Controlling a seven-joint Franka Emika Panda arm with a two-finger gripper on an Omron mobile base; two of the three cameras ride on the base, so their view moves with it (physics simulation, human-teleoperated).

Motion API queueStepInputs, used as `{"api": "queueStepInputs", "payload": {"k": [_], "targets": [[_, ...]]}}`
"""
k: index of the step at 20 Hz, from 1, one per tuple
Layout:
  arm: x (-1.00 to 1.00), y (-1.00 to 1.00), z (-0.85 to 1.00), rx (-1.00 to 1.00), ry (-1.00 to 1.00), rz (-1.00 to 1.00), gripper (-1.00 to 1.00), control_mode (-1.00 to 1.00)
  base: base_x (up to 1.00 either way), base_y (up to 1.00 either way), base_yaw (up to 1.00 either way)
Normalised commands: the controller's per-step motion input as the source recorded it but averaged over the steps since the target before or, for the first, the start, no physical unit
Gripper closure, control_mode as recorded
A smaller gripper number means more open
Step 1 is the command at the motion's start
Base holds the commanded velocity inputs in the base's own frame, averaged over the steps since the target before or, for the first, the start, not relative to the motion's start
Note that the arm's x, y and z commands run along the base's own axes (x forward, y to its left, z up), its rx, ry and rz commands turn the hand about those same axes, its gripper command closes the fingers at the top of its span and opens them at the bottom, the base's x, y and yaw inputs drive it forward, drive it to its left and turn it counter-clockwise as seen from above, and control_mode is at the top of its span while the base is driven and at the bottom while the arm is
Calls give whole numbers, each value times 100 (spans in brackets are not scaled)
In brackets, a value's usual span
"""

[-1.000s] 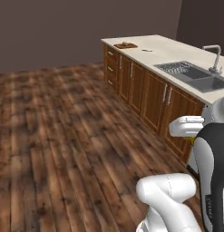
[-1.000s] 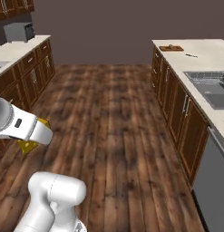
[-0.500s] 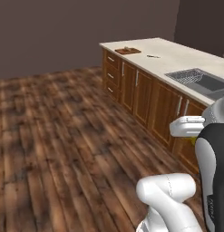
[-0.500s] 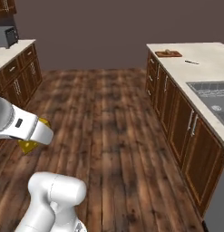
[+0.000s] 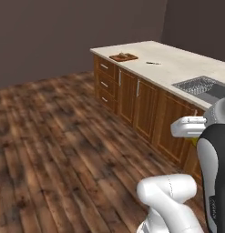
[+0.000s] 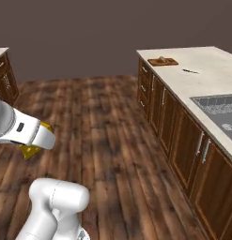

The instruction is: Retrieve the sausage and cheese from the fridge and place them on the cutting board on the counter.

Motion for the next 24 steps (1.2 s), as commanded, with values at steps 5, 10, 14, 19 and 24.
{"api": "queueStepInputs", "payload": {"k": [5, 10, 14, 19, 24], "targets": [[0, 0, 0, 0, 0, 0, 100, 100, 100, 71, -34], [0, 0, 0, 0, 0, 0, 100, 100, 100, 89, -50], [0, 0, 0, 0, 0, 0, 100, 100, 100, 97, -47], [0, 0, 0, 0, 0, 0, 100, 100, 100, 100, -37], [0, 0, 0, 0, 0, 0, 100, 100, 100, 100, -37]]}}
